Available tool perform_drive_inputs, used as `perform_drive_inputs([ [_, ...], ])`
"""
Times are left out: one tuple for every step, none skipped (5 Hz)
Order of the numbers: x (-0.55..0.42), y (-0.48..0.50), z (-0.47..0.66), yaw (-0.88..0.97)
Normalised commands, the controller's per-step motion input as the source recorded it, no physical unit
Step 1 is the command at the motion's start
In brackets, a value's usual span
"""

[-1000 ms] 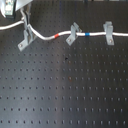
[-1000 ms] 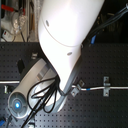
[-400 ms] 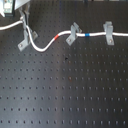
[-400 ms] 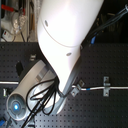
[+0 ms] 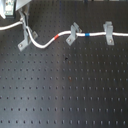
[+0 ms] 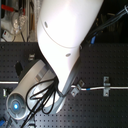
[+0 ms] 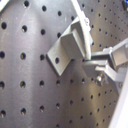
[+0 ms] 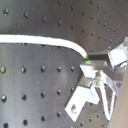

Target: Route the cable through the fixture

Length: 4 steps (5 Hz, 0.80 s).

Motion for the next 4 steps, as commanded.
perform_drive_inputs([
  [-0.067,0.274,0.08,0.0],
  [-0.06,0.278,0.22,0.0],
  [-0.012,0.242,0.3,0.0],
  [0.093,0.151,0.21,-0.07],
])
